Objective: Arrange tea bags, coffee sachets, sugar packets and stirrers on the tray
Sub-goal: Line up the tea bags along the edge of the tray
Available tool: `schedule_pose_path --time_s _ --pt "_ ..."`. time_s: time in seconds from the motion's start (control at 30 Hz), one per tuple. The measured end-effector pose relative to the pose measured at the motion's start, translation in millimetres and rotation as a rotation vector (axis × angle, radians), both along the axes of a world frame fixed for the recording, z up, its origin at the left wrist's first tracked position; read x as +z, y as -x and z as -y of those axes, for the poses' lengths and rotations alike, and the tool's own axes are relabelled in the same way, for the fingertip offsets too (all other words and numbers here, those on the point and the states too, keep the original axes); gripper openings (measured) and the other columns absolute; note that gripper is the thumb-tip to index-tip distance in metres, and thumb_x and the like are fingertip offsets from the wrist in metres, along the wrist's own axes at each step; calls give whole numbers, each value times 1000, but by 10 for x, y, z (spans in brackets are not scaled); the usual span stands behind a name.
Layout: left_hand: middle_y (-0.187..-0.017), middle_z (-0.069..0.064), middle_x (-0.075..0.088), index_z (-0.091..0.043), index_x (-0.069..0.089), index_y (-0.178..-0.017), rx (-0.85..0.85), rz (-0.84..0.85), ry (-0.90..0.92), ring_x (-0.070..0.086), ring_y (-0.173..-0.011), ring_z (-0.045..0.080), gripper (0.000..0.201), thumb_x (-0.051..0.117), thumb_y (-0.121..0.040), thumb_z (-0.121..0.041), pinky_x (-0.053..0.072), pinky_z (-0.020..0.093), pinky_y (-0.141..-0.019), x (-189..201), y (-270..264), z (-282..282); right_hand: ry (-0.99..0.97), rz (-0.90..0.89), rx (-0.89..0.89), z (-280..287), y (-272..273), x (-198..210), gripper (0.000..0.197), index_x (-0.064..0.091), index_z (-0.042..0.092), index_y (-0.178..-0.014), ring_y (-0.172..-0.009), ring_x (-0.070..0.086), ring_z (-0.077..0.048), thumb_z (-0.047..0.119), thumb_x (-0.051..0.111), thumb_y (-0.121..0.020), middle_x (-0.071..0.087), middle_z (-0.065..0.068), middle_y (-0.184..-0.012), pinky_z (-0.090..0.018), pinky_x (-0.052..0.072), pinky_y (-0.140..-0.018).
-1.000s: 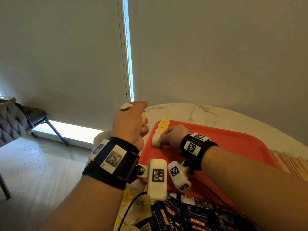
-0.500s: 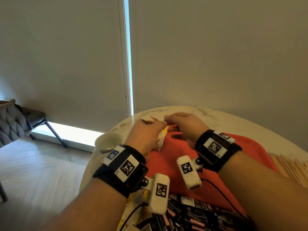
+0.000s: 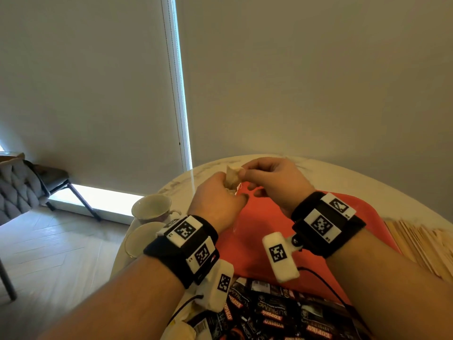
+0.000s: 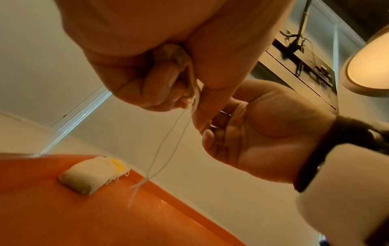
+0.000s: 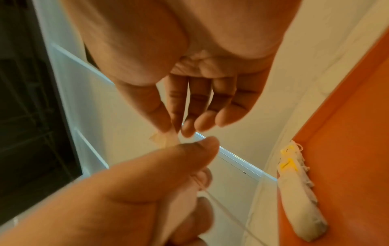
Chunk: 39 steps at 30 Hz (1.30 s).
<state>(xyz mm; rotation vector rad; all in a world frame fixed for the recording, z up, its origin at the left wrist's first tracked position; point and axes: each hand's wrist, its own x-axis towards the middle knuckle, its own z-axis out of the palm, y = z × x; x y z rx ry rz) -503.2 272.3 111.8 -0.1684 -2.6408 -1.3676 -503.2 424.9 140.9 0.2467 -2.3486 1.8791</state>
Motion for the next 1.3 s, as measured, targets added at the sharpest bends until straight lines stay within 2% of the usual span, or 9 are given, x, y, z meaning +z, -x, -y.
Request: schedule_pose_path --time_s 0.13,0.27,0.33,0.53,0.67,0.73,0.83,1.13,1.3 --pt "-89 -6 65 -23 66 -97 44 46 -54 60 -73 6 18 76 -89 -36 41 20 -55 -18 17 14 346 -121 -64 -28 -19 110 11 74 14 -88 -77 64 -18 17 67 -96 72 -7 -83 -33 54 -69" --pt "-75 -5 66 -25 70 -83 90 75 -348 62 -71 15 14 78 -88 -36 49 33 -61 34 57 88 329 -93 9 -39 -7 166 22 73 18 -80 -82 66 -21 18 63 -99 72 -12 -87 -36 54 -72" --pt "-65 -7 60 -24 70 -75 112 46 -537 55 -64 17 14 75 -87 -29 44 32 -54 137 81 141 349 -53 88 -36 -2 161 29 72 20 -73 -82 66 -22 15 60 -99 72 -11 -83 -35 53 -70" --pt "-78 1 51 -20 72 -83 -61 4 -755 41 -54 11 16 63 -94 -27 32 23 -42 536 -8 247 476 -30 305 21 -30 189 17 63 14 -70 -69 63 -23 19 59 -87 62 -8 -73 -34 56 -62" --pt "-70 -5 52 -22 75 -84 -27 -99 -584 43 -54 9 26 72 -92 -47 35 24 -44 627 82 428 630 29 374 24 -36 215 15 60 12 -74 -69 64 -29 19 54 -86 65 -17 -78 -38 59 -65" --pt "-62 -6 48 -22 72 -81 126 -126 -605 40 -50 11 20 77 -90 -39 32 24 -43 668 223 635 741 34 382 1 -28 224 12 56 13 -77 -71 66 -30 20 52 -86 67 -17 -79 -40 59 -68" --pt "-71 -2 54 -22 70 -84 282 -121 -604 47 -59 15 11 77 -88 -30 35 24 -43 706 362 935 818 23 363 -40 12 217 9 53 16 -78 -72 66 -30 20 52 -86 67 -16 -81 -40 59 -70" --pt "-54 -20 53 -28 78 -104 -232 -170 -322 47 -45 1 17 76 -91 -40 38 21 -48 918 79 512 742 25 435 120 73 176 18 58 14 -73 -76 63 -30 18 48 -88 65 -18 -83 -41 58 -71" --pt "-76 -21 68 -33 79 -89 -206 -272 4 62 -74 -4 12 80 -87 -44 46 19 -69 969 53 377 649 37 322 176 142 137 14 59 9 -76 -74 56 -26 21 55 -81 54 -17 -80 -39 58 -65"
